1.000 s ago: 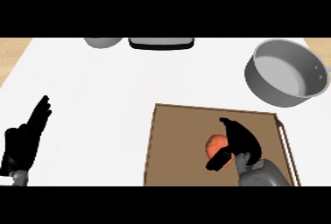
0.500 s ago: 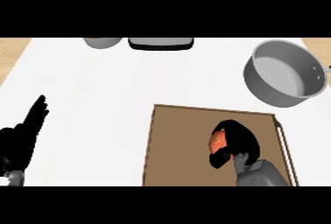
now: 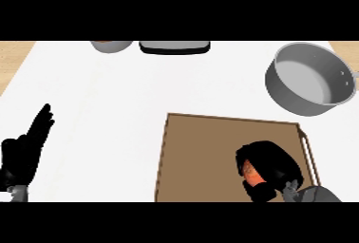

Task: Pick the squash from the tray and place it in the pot

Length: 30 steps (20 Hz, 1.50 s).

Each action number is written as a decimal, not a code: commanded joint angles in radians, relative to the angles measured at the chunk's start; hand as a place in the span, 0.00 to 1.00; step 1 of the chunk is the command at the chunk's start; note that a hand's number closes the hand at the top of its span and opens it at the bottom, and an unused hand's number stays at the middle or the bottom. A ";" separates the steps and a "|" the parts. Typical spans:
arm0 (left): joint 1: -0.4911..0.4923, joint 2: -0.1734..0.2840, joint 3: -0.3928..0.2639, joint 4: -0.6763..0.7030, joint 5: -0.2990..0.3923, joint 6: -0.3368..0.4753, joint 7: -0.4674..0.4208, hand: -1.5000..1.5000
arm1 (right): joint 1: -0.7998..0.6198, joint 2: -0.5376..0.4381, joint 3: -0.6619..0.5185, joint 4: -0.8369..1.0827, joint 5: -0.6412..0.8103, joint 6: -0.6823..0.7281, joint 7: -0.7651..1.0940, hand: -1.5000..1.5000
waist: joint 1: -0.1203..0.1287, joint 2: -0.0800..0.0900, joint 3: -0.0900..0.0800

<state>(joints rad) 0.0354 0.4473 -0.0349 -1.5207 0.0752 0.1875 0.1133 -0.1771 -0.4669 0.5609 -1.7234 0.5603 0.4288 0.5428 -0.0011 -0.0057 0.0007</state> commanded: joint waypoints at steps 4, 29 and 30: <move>0.019 -0.029 -0.014 -0.046 -0.021 0.023 0.017 0.50 | 0.070 -0.308 -0.079 -0.085 0.101 -0.135 -0.458 1.00 | -0.010 0.001 0.001; -0.015 -0.050 0.033 -0.019 -0.086 -0.029 0.046 0.50 | -0.125 -0.284 -0.775 0.125 -0.260 -0.271 -0.675 1.00 | 0.012 0.008 0.000; 0.005 -0.052 0.049 -0.031 -0.053 -0.048 0.011 0.50 | -0.190 -0.285 -0.780 0.175 -0.275 -0.276 -0.672 1.00 | 0.019 0.008 -0.001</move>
<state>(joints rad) 0.0332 0.3965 -0.0064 -1.5385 0.0109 0.1615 0.1289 -0.2498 -0.7663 -0.2026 -1.7018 0.2917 0.1527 -0.0796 0.0071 0.0007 0.0001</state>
